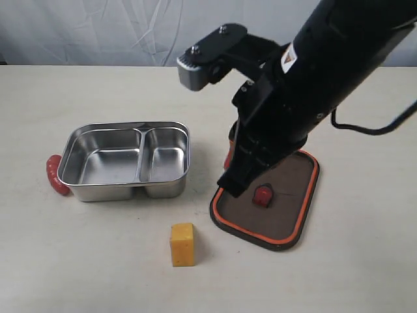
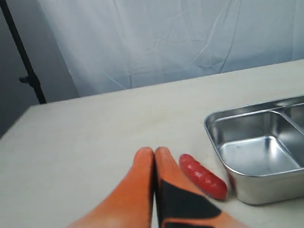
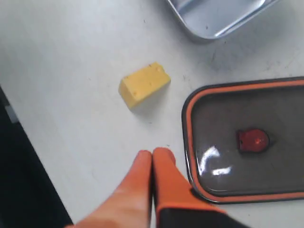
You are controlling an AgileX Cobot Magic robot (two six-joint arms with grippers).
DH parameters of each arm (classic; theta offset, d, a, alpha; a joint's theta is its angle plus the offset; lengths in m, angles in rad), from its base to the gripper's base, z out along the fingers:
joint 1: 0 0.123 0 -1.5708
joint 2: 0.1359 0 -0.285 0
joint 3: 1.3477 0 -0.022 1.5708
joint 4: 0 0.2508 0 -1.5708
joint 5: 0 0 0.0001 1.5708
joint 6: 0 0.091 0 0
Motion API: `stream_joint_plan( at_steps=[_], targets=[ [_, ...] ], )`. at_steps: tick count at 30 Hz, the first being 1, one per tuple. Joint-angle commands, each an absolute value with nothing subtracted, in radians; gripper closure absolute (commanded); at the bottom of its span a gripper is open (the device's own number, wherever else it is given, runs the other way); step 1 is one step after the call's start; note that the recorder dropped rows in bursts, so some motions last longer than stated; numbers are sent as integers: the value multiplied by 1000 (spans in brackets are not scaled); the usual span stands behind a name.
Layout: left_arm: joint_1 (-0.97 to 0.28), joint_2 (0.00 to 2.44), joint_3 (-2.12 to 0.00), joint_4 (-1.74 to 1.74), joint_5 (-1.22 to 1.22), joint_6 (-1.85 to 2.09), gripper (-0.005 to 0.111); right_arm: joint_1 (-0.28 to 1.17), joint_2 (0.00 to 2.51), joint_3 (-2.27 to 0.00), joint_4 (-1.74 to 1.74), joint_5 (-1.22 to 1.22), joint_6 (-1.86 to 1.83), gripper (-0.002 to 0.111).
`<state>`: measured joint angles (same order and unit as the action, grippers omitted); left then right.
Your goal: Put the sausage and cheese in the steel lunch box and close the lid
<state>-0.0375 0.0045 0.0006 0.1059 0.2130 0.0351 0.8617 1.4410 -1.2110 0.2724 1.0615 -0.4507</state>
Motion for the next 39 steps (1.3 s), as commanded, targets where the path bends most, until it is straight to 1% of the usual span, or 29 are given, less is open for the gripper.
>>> stream_joint_plan(
  at_steps=[1, 5, 8, 11, 14, 18, 24, 27, 29, 32, 36, 37, 39],
  targets=[
    [-44, 0, 0, 0, 44, -77, 107, 861, 1357, -1210, 322, 1059, -435, 108],
    [-44, 0, 0, -354, -133, -118, 107, 861, 1323, -1210, 328, 1061, -435, 108],
    [-44, 0, 0, -604, -172, -188, 107, 861, 1322, -1210, 328, 1059, -435, 108],
    [-44, 0, -21, -626, -153, -183, 107, 861, 1320, -1190, 326, 1036, -435, 108],
    [-44, 24, -110, -584, -37, -175, 107, 861, 1320, -1153, 320, 1012, -435, 108],
    [-40, 246, -310, -401, 146, -175, 107, 861, 1320, -1107, 320, 997, -417, 108],
    [-40, 772, -689, -30, 485, -270, 107, 861, 1320, -1075, 324, 993, -382, 108],
    [-40, 1008, -856, 97, 634, -346, 107, 861, 1320, -1054, 326, 993, -382, 108],
    [-40, 1120, -947, 125, 697, -367, 107, 861, 1320, -1043, 326, 995, -382, 108],
    [-40, 1255, -1031, 134, 763, -367, 107, 861, 1320, -1025, 324, 995, -382, 108],
    [-11, 1390, -1067, 106, 809, -364, 105, 861, 1320, -999, 324, 989, -382, 108],
    [0, 1423, -1067, 90, 825, -356, 102, 861, 1320, -991, 324, 989, -382, 108],
    [37, 1490, -1067, 79, 878, -356, 92, 861, 1320, -972, 324, 989, -382, 108]
  ],
)
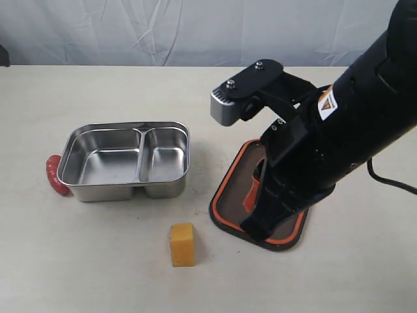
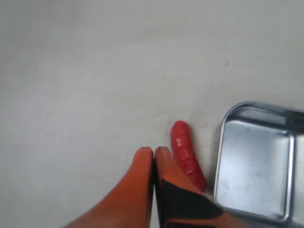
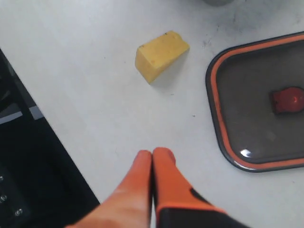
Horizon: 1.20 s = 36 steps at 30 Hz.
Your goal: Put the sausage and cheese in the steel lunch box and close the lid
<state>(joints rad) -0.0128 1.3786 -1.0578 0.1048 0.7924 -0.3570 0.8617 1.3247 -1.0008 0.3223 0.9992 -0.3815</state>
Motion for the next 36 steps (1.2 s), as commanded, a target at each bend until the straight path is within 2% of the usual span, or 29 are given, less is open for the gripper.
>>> stream_joint_plan(
  at_steps=[1, 5, 7, 14, 36],
  targets=[
    [52, 1517, -1067, 72, 905, -356, 87, 861, 1320, -960, 324, 983, -382, 108],
    [114, 1640, -1067, -31, 950, -297, 58, 861, 1320, -921, 324, 949, -382, 108],
    [125, 1695, -1067, -106, 936, -254, 50, 861, 1320, -905, 324, 930, -382, 108],
    [125, 1820, -1067, -442, 819, -60, 49, 861, 1320, -882, 326, 920, -366, 108],
    [103, 1931, -1067, -478, 702, -34, 49, 861, 1320, -882, 326, 905, -356, 108]
  ],
)
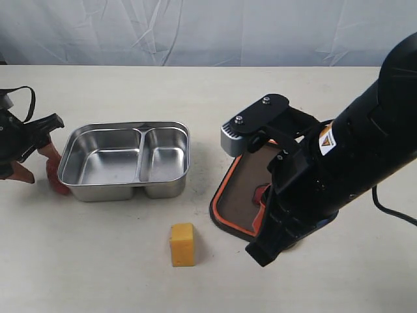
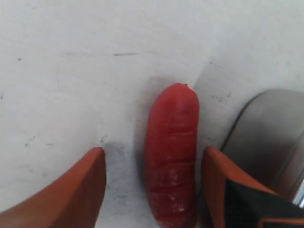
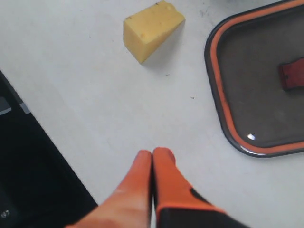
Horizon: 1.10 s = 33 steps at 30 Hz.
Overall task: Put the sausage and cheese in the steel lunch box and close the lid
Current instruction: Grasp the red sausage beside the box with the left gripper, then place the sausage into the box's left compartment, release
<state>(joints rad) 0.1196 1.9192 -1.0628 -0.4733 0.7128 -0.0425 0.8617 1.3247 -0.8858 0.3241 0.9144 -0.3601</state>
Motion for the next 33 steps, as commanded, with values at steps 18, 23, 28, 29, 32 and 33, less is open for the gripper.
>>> stream_joint_plan(
  at_steps=[18, 23, 28, 29, 32, 33],
  targets=[
    [72, 1965, -1067, -480, 691, -52, 106, 861, 1320, -882, 326, 912, -337, 108],
    [77, 1881, -1067, -422, 672, -61, 106, 861, 1320, -882, 326, 912, -330, 108],
    [77, 1764, -1070, -309, 652, -143, 106, 861, 1320, -882, 326, 908, -330, 108],
    [77, 1746, -1072, -303, 652, -148, 106, 861, 1320, -882, 326, 908, -330, 108],
    [77, 1698, -1087, -315, 660, -150, 106, 861, 1320, -882, 326, 904, -330, 108],
    [72, 1686, -1094, -349, 669, -133, 106, 861, 1320, -882, 326, 904, -330, 108]
  ],
)
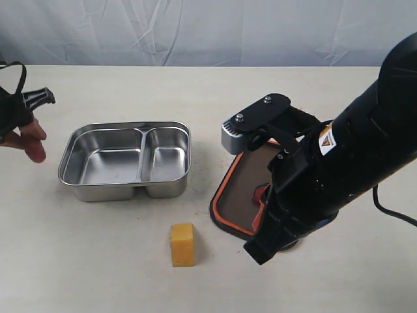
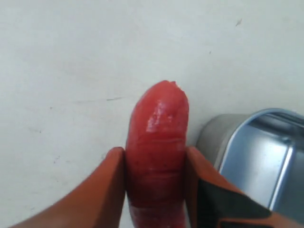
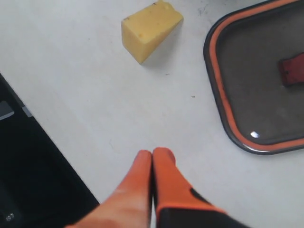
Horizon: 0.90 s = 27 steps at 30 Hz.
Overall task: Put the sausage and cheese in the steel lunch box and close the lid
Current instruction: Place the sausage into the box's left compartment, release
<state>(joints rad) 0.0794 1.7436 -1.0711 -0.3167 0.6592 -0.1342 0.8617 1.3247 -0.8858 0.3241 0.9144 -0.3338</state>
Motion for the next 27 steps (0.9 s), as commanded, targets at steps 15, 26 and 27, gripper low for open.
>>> stream_joint_plan(
  at_steps=[15, 26, 27],
  targets=[
    [-111, 1726, -1107, -521, 674, 107, 107, 861, 1320, -882, 328, 908, -330, 108],
    [-114, 1728, -1107, -530, 777, 197, 51, 861, 1320, -882, 345, 915, -330, 108],
    [-114, 1726, -1107, -548, 820, 207, 51, 861, 1320, -882, 345, 917, -330, 108]
  ],
)
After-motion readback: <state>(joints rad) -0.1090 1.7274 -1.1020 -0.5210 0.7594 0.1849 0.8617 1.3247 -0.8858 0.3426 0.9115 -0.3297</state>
